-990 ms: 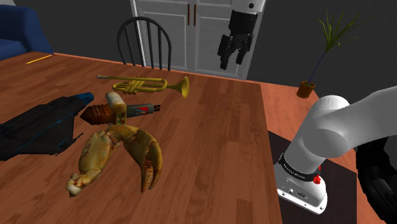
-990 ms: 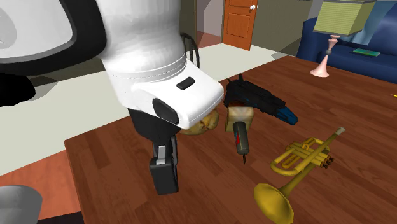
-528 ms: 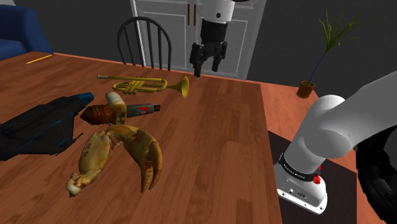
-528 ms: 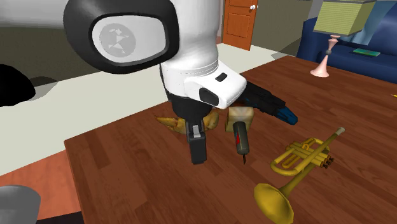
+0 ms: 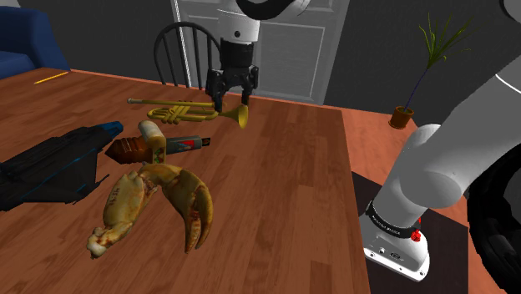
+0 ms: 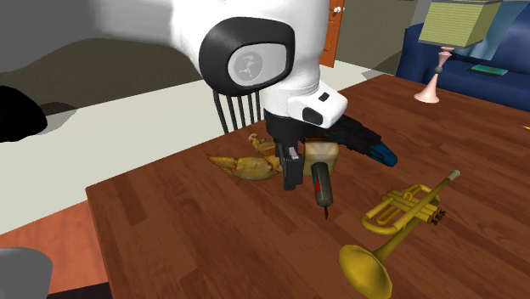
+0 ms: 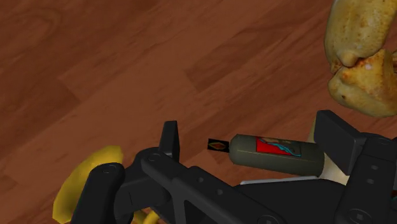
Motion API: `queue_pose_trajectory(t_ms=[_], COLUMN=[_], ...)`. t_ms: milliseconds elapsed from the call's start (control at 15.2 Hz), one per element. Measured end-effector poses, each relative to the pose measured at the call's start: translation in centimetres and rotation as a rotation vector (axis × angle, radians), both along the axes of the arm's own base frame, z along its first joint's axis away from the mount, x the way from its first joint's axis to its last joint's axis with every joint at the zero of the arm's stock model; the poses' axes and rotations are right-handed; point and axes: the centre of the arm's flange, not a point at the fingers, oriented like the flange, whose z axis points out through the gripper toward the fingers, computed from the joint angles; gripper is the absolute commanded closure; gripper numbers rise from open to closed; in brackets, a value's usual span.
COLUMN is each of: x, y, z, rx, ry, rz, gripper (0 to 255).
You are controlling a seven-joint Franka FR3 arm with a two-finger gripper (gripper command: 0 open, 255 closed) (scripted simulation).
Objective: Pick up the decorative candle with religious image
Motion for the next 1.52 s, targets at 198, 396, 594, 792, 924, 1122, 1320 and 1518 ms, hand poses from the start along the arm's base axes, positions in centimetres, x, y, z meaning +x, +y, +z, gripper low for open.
queue_pose_trajectory(t_ms=[198, 396, 594, 792, 924, 1122, 1320, 1518], x=[2.3, 4.4, 7.0, 9.4, 11.1, 12.6, 13.0, 12.9], y=[2.6, 5.4, 8.4, 11.1, 13.3, 15.2, 15.6, 15.6], z=[-0.9, -1.7, -2.9, -3.9, -4.3, -5.3, -6.9, -8.5], rx=[0.013, 0.026, 0.040, 0.053, 0.062, 0.072, 0.073, 0.073], ry=[0.003, 0.006, 0.008, 0.011, 0.012, 0.015, 0.015, 0.015], rz=[0.008, 0.017, 0.026, 0.034, 0.041, 0.045, 0.046, 0.046], gripper=[0, 0, 0, 0, 0, 0, 0, 0])
